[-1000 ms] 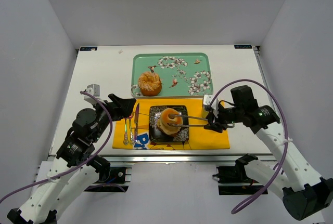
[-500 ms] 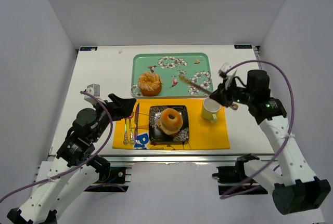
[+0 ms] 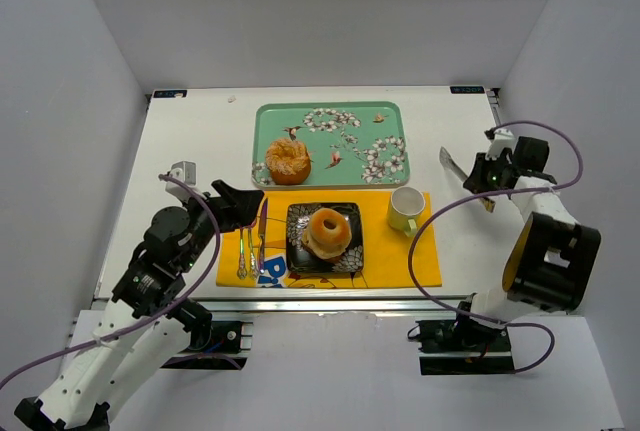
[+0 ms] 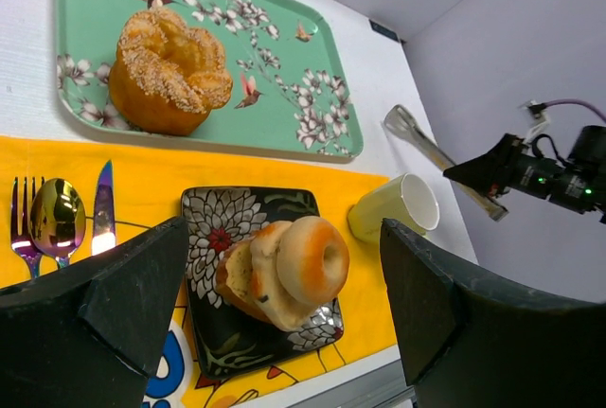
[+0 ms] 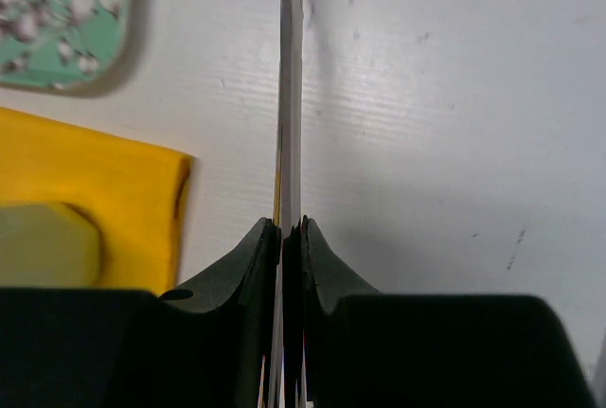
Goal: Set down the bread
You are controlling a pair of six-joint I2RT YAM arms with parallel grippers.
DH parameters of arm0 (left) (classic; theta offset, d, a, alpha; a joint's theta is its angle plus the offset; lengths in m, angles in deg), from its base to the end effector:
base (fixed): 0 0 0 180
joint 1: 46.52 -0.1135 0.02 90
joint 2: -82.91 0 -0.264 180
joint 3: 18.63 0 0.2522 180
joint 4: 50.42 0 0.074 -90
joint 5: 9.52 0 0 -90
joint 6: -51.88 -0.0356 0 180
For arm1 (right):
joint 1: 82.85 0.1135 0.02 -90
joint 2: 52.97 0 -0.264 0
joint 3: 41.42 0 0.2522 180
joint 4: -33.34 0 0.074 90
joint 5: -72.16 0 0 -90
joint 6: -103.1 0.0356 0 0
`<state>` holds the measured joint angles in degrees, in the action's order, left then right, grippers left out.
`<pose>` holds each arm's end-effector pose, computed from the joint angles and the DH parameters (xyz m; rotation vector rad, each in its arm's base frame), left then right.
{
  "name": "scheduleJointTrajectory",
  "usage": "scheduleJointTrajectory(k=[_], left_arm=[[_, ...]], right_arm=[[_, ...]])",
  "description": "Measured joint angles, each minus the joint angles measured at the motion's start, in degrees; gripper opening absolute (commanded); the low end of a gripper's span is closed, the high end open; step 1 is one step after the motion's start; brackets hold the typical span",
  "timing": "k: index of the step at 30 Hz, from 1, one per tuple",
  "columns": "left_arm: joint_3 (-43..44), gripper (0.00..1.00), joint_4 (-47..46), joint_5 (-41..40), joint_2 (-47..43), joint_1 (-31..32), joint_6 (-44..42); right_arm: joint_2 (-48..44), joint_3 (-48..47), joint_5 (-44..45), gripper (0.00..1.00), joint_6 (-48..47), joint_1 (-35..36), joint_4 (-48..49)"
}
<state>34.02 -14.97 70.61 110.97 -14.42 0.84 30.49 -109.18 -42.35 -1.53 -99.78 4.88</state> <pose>0.1078 -0.0604 0.3221 -0.2377 1.8030 -0.7437 0.3000 -0.0759 0.2334 -0.1619 2.2603 0.2122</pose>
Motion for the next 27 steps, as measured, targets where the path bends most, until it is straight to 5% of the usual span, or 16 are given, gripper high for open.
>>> scheduleJointTrajectory(k=[2,5,13,15,21,27], left_arm=[[0.0,0.91,0.0,0.2,0.9,0.0,-0.1],[0.0,0.91,0.1,0.2,1.9,0.0,-0.1],[0.1,0.92,0.2,0.2,2.0,0.0,-0.1],[0.5,0.92,0.2,0.2,2.4,0.0,-0.2],[1.2,0.93,0.2,0.2,3.3,0.0,-0.6],[2.2,0.93,0.7,0.2,3.3,0.0,-0.8]], right_arm=[[3.7,1.2,1.3,0.12,-0.3,0.0,1.1],[6.2,3.3,2.7,0.38,-0.5,0.1,3.6],[8.7,6.8,5.1,0.7,-1.3,-0.7,4.6],[8.5,6.8,4.6,0.89,-2.1,-1.0,4.6],[4.2,3.5,3.1,0.89,-3.7,-2.9,-1.6],[0.5,-11.2,3.3,0.89,-1.0,-3.1,-7.5]])
